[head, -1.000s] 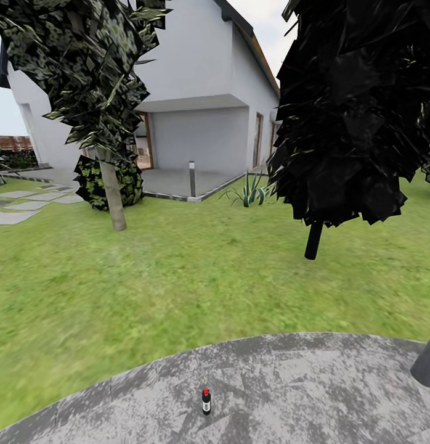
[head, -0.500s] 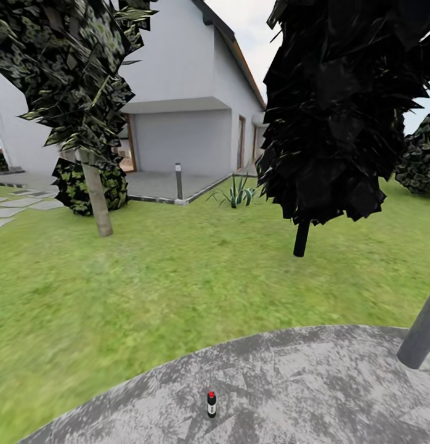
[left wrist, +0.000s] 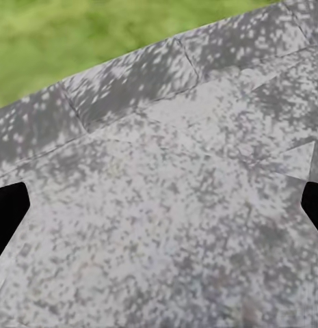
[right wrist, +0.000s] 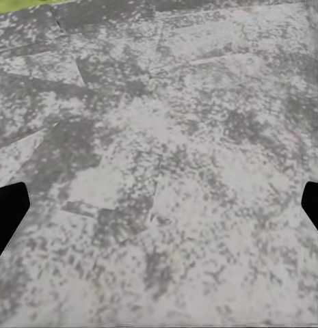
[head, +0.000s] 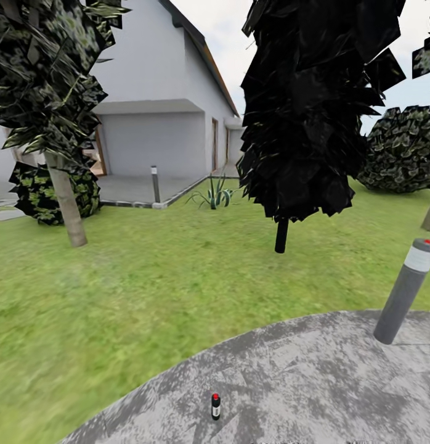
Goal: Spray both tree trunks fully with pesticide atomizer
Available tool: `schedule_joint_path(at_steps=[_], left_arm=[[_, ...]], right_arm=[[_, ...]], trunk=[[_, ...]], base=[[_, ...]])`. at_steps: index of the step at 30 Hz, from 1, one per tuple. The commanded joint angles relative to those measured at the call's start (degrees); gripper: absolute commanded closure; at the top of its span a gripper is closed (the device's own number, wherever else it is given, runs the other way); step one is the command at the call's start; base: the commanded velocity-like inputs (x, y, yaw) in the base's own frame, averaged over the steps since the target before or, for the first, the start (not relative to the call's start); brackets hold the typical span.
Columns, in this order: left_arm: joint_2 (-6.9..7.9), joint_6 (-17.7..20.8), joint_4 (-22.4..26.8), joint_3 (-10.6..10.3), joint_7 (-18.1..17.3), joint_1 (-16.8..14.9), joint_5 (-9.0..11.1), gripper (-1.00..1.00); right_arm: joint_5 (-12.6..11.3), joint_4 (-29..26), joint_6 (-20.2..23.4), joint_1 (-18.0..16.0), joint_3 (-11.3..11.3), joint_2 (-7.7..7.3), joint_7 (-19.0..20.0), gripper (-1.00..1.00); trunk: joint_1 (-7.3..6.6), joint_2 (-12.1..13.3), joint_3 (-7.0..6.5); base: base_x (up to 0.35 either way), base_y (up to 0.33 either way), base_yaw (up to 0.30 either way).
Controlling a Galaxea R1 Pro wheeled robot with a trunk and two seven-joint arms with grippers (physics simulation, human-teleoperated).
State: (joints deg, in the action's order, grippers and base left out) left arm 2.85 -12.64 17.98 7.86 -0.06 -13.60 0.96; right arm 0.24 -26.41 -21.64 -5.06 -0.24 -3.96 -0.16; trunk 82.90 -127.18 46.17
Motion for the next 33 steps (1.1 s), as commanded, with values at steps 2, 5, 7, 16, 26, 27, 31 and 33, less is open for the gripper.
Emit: schedule_joint_path(at_steps=[2, 5, 7, 16, 26, 27, 31, 33], left_arm=[[0.00, -0.2, 0.0, 0.0, -0.1, 0.0, 0.1, -1.00], [0.03, -0.2, 0.0, 0.1, -0.1, 0.0, 0.1, -1.00], [0.04, -0.2, 0.0, 0.1, -0.1, 0.0, 0.1, -1.00], [0.01, -0.2, 0.0, 0.1, -0.1, 0.0, 0.0, -1.00], [0.02, -0.2, 0.0, 0.0, -0.1, 0.0, 0.0, -1.00], [0.01, -0.2, 0.0, 0.0, -0.1, 0.0, 0.0, -1.00], [-0.06, -0.3, 0.0, -0.1, -0.2, 0.0, 0.0, -1.00], [-0.12, -0.2, 0.0, -0.1, -0.2, 0.0, 0.0, -1.00]], right_arm=[[0.0, 0.0, -0.2, 0.0, 0.0, 0.00, 0.0, -1.00], [0.0, 0.0, -0.2, 0.0, 0.0, 0.00, 0.0, -1.00], [0.0, 0.0, -0.2, 0.0, 0.0, 0.00, 0.0, -1.00], [-0.1, -0.1, -0.2, 0.0, 0.0, 0.00, 0.0, -1.00], [-0.1, -0.1, -0.2, 0.0, 0.0, 0.00, 0.0, -1.00], [-0.1, -0.1, -0.2, 0.0, 0.0, 0.00, 0.0, -1.00], [-0.1, -0.1, -0.2, 0.0, -0.1, 0.00, 0.0, -1.00], [-0.1, -0.1, -0.2, 0.0, 0.0, 0.00, 0.0, -1.00]], trunk=[[-0.01, 0.0, -0.01], [-0.01, 0.0, -0.05], [-0.01, 0.0, -0.06], [-0.01, 0.0, 0.27], [-0.01, 0.0, 0.91], [-0.01, 0.0, 0.98], [-0.01, 0.0, 1.24], [-0.01, 0.0, 1.35]], base=[[0.000, 0.304, -0.285], [0.000, 0.280, -0.294], [0.000, 0.255, -0.297], [0.000, 0.179, -0.276], [0.000, 0.012, -0.230], [0.000, 0.001, -0.228], [-0.003, 0.074, -0.228], [-0.073, 0.265, -0.156]])
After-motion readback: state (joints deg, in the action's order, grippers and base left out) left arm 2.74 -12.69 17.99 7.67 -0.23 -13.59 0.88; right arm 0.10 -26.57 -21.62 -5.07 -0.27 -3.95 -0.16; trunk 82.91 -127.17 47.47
